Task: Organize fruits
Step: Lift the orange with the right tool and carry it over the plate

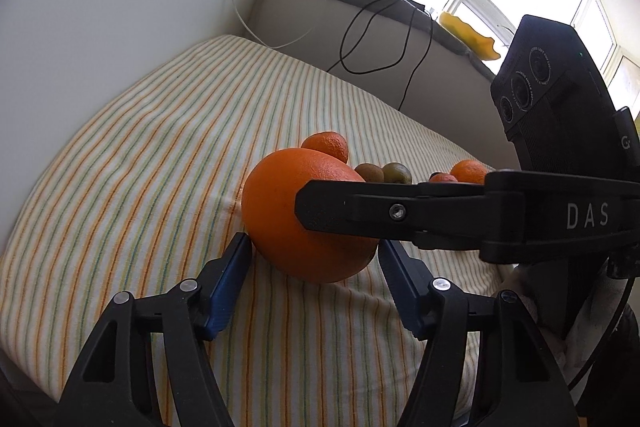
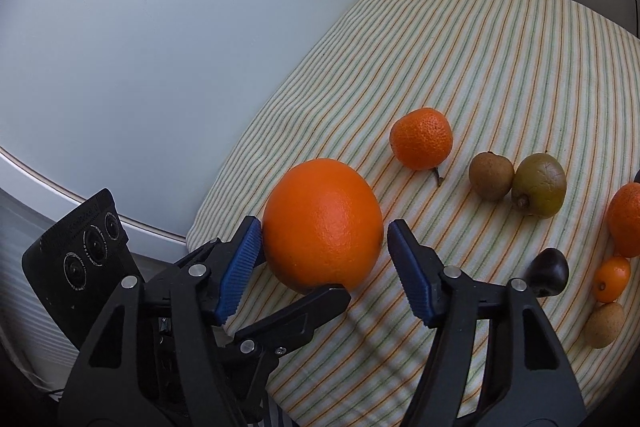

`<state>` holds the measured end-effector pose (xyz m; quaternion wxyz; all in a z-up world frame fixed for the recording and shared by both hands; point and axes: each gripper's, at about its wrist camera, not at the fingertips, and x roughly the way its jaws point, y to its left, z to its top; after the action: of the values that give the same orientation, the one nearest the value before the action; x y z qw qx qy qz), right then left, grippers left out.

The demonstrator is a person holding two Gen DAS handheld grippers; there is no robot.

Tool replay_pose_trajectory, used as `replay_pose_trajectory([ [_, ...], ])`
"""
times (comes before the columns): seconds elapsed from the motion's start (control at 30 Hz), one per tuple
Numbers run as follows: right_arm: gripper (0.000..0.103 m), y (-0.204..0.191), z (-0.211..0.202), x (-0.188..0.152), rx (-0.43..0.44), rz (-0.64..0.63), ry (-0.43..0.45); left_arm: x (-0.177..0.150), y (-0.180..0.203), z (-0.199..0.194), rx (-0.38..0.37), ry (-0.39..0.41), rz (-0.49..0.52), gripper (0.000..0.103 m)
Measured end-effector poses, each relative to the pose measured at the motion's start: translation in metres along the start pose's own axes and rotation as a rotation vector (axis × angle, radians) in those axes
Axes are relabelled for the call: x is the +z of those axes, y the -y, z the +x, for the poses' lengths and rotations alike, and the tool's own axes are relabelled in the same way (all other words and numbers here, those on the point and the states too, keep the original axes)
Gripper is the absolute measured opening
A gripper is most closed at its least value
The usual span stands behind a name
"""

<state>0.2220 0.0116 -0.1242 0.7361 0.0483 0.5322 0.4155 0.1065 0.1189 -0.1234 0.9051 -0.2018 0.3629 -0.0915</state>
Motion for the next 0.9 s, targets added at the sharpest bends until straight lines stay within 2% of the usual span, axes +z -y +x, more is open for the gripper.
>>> replay_pose_trajectory([
  [0.27,0.066,-0.005,-0.001,-0.005,-0.004,-0.01,0.007,0.0,0.004,0.0,0.008,0.006,0.025,0.065],
  [0.33,0.065,-0.006,-0.008,-0.007,-0.005,-0.01,0.016,0.0,0.005,-0.001,0.01,0.009,0.033,0.065],
  [0.37,0.065,-0.007,-0.012,-0.009,-0.008,-0.013,0.019,-0.001,0.005,-0.001,0.0,0.038,0.05,0.065],
  [0.9,0.065,-0.003,-0.077,-0.028,-0.049,-0.01,0.121,0.002,0.056,-0.008,-0.045,0.061,0.154,0.065],
])
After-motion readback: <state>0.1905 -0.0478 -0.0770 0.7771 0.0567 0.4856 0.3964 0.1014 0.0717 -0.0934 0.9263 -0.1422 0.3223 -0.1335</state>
